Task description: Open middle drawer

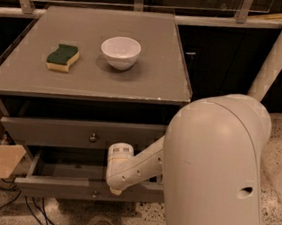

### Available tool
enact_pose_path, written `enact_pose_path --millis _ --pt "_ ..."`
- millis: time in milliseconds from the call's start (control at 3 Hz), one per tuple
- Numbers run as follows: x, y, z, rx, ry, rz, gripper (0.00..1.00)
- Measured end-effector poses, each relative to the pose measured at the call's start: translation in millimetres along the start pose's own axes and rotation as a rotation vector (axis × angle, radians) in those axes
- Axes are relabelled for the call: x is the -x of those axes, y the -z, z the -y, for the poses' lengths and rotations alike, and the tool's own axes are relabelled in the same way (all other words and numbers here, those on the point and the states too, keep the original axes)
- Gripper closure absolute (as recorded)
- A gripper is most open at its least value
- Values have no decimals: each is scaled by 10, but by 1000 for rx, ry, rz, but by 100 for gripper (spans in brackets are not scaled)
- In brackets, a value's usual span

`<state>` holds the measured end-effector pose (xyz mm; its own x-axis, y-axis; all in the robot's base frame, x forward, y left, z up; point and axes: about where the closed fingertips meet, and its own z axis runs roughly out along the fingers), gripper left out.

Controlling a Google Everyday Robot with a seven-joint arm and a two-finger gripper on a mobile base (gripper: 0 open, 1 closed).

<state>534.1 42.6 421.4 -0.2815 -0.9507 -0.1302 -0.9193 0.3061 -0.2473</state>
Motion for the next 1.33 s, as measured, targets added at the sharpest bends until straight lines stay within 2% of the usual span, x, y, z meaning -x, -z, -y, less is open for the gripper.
enact_pose_path --millis 1333 --pt "-190 230 -175 -5 -38 14 100"
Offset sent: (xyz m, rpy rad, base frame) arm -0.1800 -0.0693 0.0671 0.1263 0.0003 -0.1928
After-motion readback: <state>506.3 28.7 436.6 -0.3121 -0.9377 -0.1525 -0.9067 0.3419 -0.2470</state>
